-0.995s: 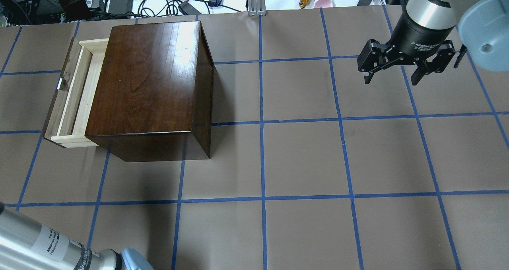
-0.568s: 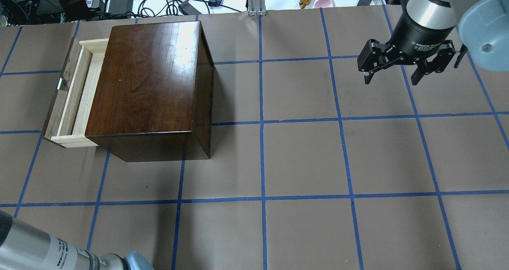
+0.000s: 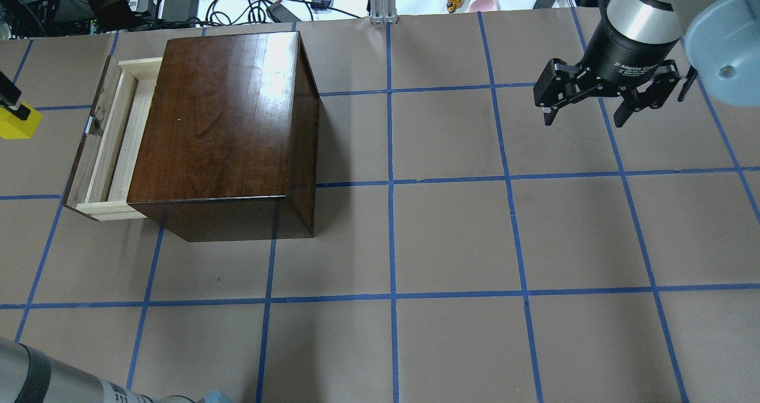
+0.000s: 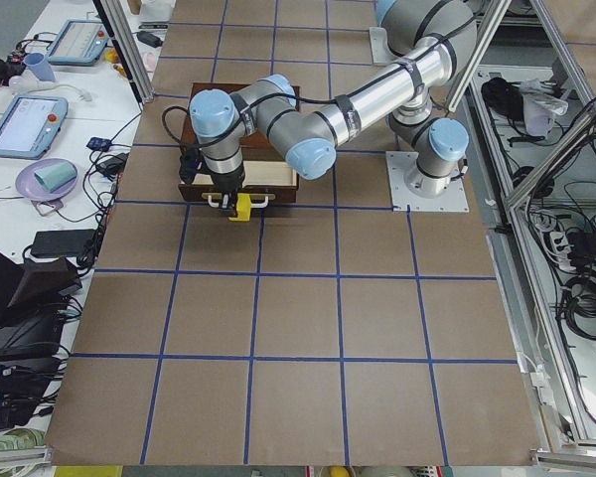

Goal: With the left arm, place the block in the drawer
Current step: 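Lift the yellow cube and carry it over the open drawer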

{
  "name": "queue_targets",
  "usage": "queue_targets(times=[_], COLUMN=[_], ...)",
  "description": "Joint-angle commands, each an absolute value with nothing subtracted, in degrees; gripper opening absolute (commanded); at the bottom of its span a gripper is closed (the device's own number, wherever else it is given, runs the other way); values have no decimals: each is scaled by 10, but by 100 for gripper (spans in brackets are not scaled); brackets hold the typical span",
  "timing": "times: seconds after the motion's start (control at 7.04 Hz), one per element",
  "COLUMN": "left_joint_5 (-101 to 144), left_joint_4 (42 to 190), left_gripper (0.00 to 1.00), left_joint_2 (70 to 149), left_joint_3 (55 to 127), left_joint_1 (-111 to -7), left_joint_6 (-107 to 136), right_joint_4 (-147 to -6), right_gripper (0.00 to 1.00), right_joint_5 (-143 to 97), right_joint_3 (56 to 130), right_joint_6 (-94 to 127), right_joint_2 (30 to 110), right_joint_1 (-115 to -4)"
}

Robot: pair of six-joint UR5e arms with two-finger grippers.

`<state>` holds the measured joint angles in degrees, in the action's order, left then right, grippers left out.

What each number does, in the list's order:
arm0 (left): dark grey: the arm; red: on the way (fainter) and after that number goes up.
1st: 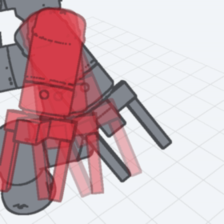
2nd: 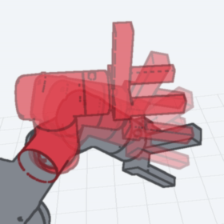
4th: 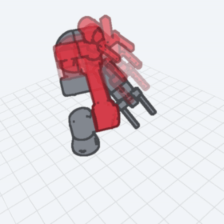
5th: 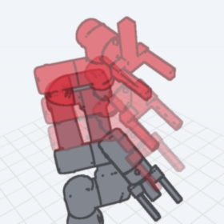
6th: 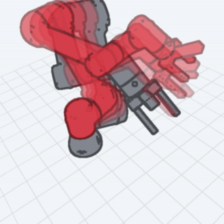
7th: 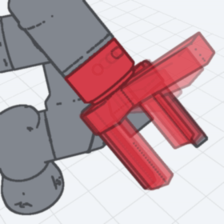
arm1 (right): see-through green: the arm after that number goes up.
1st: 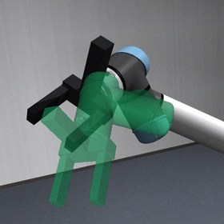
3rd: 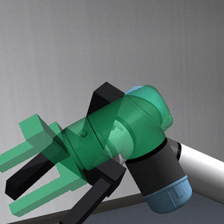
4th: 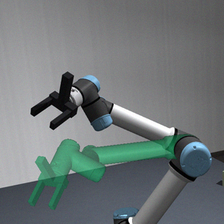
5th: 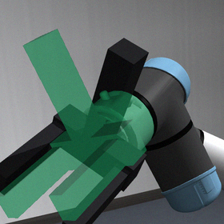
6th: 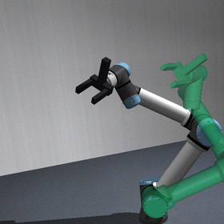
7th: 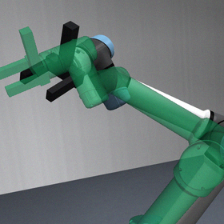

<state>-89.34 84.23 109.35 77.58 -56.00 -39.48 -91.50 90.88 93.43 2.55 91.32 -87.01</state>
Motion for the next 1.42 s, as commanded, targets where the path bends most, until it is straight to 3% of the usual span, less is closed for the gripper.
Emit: queue_targets(times=[0.0, 0.28, 1.28], left_joint_5=[-890, -892, -891], left_joint_4=[842, 841, 745], left_gripper=[34, 34, 35], left_joint_2=[1068, 1063, 1086], left_joint_3=[812, 820, 879], left_joint_1=[-617, -671, -671], left_joint_6=[-329, -240, -239], right_joint_4=[-915, -915, -915], right_gripper=[100, 100, 100], right_joint_5=[909, 909, 909], right_joint_3=[934, 934, 934], right_joint_6=[25, 25, 25], right_joint_2=[913, 913, 913], right_joint_1=[-870, -870, -870])
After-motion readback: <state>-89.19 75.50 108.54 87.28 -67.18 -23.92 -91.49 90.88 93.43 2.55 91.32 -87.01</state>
